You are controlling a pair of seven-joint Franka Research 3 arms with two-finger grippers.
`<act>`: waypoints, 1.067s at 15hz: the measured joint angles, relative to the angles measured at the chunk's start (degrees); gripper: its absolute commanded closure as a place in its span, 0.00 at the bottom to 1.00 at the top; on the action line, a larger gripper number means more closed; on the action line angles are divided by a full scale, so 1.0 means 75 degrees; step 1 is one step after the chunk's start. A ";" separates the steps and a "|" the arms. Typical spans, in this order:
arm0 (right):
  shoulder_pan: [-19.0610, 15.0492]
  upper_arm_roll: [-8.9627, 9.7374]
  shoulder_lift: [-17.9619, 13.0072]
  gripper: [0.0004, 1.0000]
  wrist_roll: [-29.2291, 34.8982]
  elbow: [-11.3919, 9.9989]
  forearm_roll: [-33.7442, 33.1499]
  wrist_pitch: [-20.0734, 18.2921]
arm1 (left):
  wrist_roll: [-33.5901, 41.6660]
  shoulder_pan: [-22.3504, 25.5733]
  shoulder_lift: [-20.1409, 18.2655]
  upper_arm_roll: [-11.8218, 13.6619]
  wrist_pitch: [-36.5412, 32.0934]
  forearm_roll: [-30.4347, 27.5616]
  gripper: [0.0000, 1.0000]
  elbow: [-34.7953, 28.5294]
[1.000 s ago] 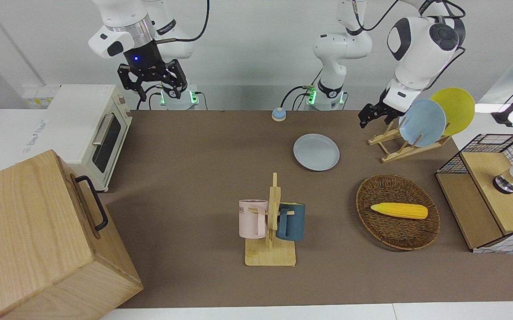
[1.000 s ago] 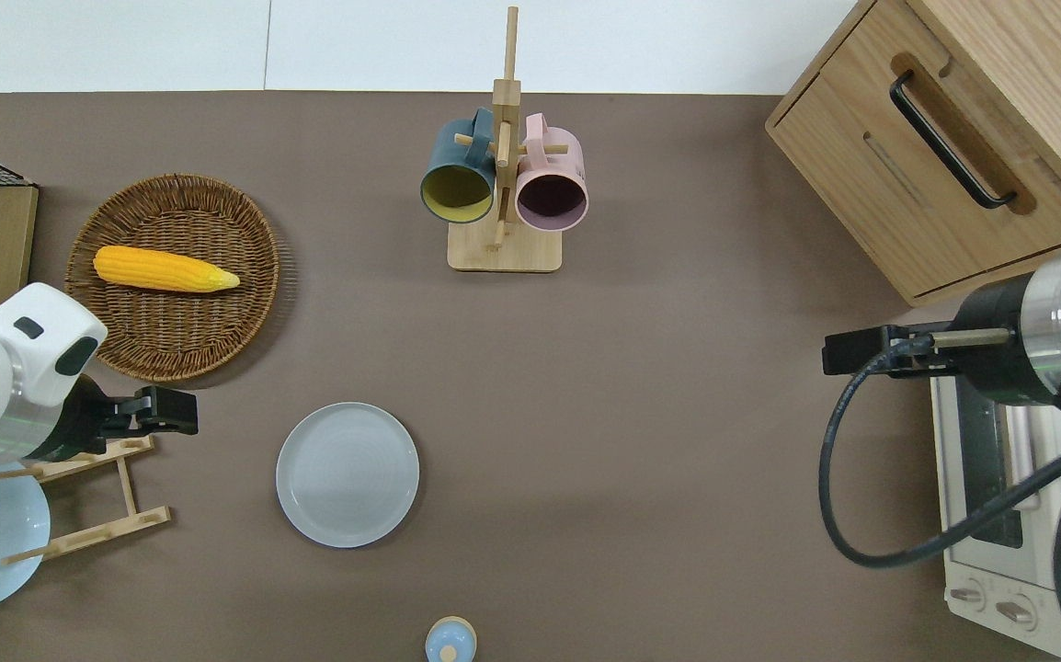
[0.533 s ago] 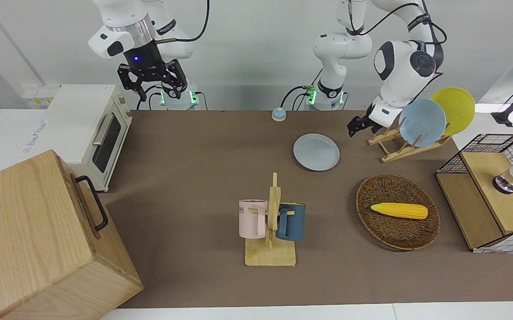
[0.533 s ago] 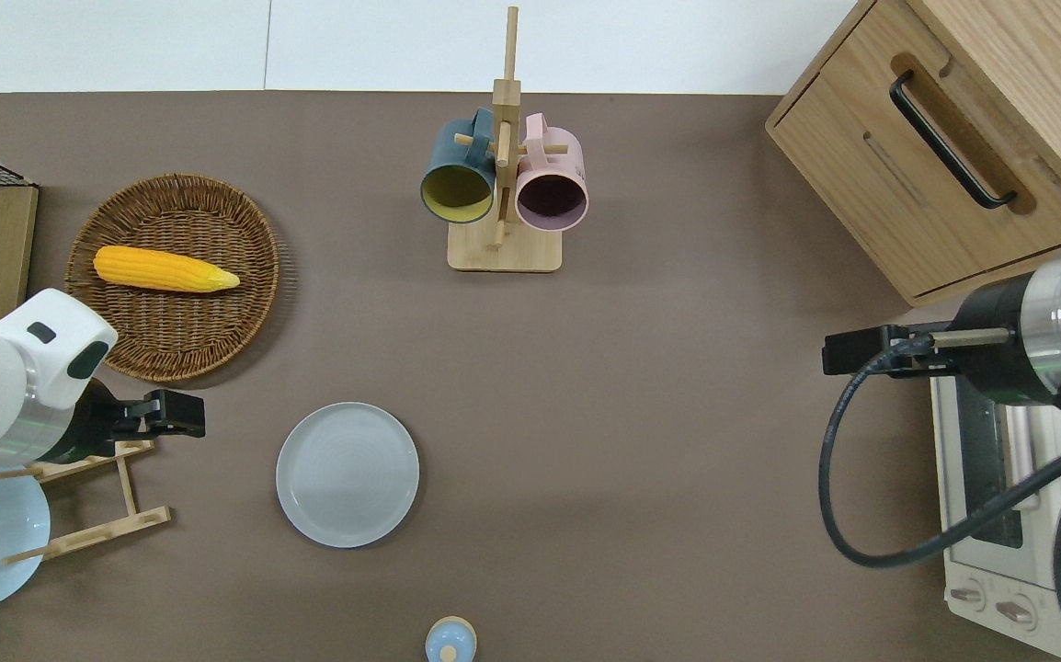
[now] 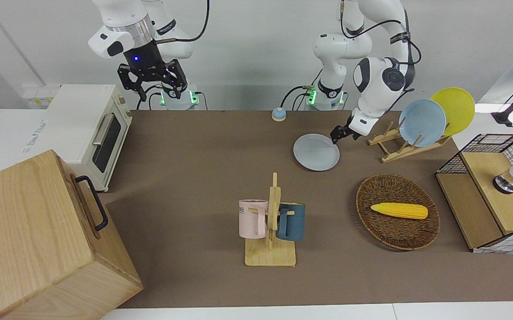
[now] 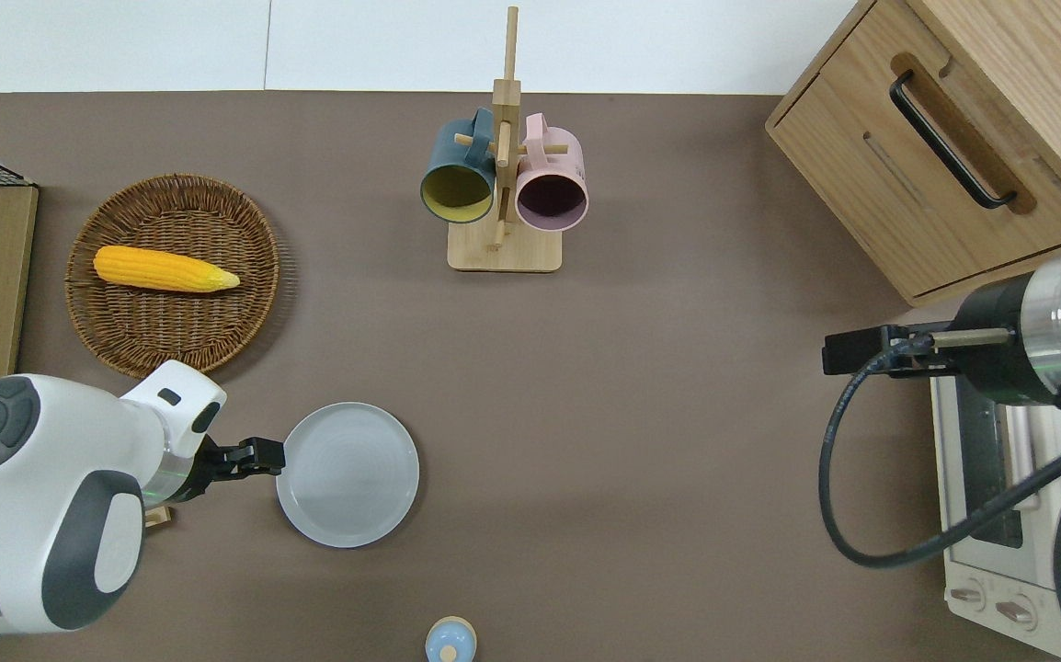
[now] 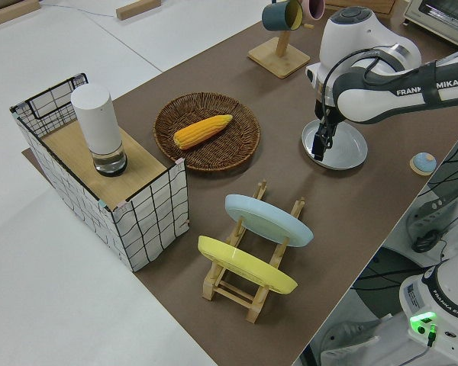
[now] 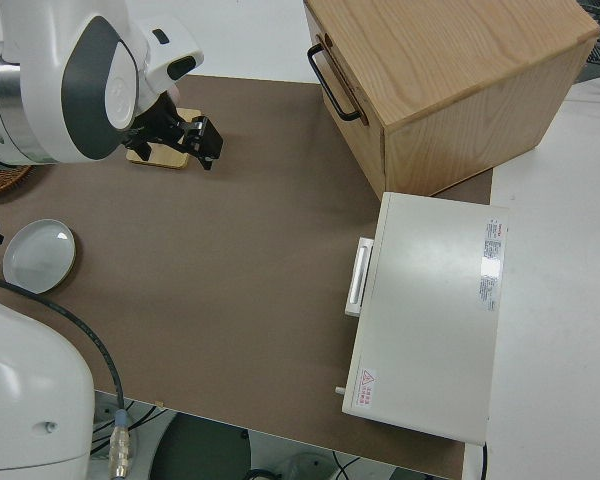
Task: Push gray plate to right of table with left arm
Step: 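Lower the left gripper against the gray plate's rim and push it sideways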
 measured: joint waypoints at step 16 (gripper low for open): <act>0.0000 0.0000 0.0000 0.00 0.0000 0.0000 0.0000 0.0000 | -0.0005 -0.0231 0.0587 -0.0057 0.1177 -0.0176 1.00 -0.0696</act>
